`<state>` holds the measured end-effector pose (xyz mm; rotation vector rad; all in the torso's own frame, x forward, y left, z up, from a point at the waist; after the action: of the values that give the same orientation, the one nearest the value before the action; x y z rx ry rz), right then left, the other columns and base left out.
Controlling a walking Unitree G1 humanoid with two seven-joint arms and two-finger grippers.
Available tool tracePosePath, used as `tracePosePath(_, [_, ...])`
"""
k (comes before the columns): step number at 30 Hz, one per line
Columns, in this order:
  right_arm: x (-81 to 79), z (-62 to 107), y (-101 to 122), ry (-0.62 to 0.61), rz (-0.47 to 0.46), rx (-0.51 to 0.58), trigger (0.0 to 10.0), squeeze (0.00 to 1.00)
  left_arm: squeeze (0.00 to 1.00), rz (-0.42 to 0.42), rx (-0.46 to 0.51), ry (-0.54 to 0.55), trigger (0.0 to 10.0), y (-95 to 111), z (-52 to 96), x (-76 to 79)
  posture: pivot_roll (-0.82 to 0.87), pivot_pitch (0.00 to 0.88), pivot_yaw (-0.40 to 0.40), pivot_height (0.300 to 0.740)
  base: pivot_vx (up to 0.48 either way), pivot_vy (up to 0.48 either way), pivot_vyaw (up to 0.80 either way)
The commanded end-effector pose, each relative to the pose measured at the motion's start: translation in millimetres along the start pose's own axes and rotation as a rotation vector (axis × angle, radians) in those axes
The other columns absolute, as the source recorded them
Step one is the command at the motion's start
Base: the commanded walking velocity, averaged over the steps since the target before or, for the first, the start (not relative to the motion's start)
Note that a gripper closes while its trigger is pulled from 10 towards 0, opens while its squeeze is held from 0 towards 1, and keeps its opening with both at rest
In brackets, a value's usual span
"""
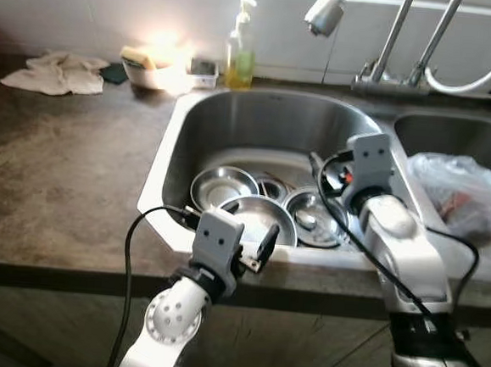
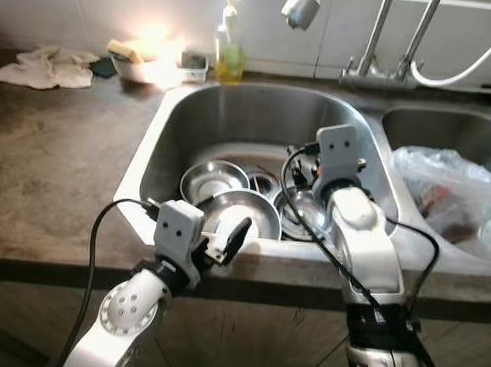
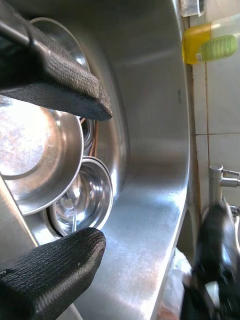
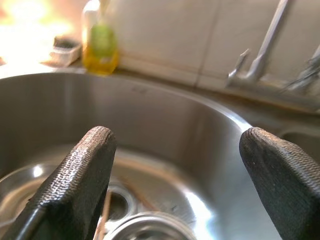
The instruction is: Kitchen organization
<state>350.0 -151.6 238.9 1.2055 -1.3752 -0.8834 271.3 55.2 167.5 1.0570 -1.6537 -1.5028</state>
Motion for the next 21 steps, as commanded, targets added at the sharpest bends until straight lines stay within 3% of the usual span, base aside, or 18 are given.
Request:
tracePosePath(1, [-2.0, 15.8, -2, -0.020, -0.073, 0.011, 10.0, 0.00, 0.00, 0.001, -0.051, 0.014, 10.0, -13, 0.7, -4.1, 0.05, 0.070, -0.036, 0.740, 0.000, 0.000, 0.00])
tracePosePath(8, [-5.2, 44.6, -4, -0.113, -0.182, 0.079, 10.0, 0.00, 0.00, -0.004, -0.045, 0.022, 10.0, -14, -0.1, -9.0, 0.05, 0.051, -0.021, 0.740, 0.000, 0.000, 0.00])
tracePosePath(9, [-5.2, 44.6, -4, -0.113, -0.182, 0.079, 10.0, 0.00, 0.00, -0.004, -0.045, 0.022, 10.0, -14, -0.1, -9.0, 0.05, 0.051, -0.021, 0.740, 0.000, 0.000, 0.00])
tracePosePath(10, [-10.5, 51.6, -10, -0.093, -0.122, 0.058, 10.0, 0.00, 0.00, -0.004, -0.042, 0.023, 10.0, -13, -0.5, -9.7, 0.05, 0.049, -0.015, 0.740, 0.000, 0.000, 0.00])
tracePosePath(12, [-12.9, 53.8, -12, -0.078, -0.117, 0.051, 10.0, 0.00, 0.00, -0.004, -0.041, 0.023, 10.0, -13, -0.5, -9.7, 0.05, 0.049, -0.015, 0.740, 0.000, 0.000, 0.00])
tracePosePath(14, [-23.0, 62.4, -11, 0.000, -0.230, 0.075, 10.0, 0.00, 0.00, -0.002, -0.038, 0.022, 10.0, -13, -0.4, -9.2, 0.05, 0.044, -0.015, 0.740, 0.000, 0.000, 0.00])
tracePosePath(21, [-26.9, 73.9, -15, -0.021, -0.224, 0.084, 10.0, 0.00, 0.00, 0.002, -0.039, 0.036, 10.0, -13, 4.9, -11.9, 0.06, 0.045, -0.009, 0.740, 0.000, 0.000, 0.00])
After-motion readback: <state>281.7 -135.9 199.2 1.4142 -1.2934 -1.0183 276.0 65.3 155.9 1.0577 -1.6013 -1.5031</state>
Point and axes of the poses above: a point about 5 cm out from each wrist's last joint towards the gripper, its own z axis pointing back from the gripper into the wrist, its own y axis along the axis of the wrist's last joint, x = y × z, the point moved 3 cm from there along -z, pointing out of the wrist towards the gripper, and after that the axes turned 3 degrees about z, right-handed, at the moved point
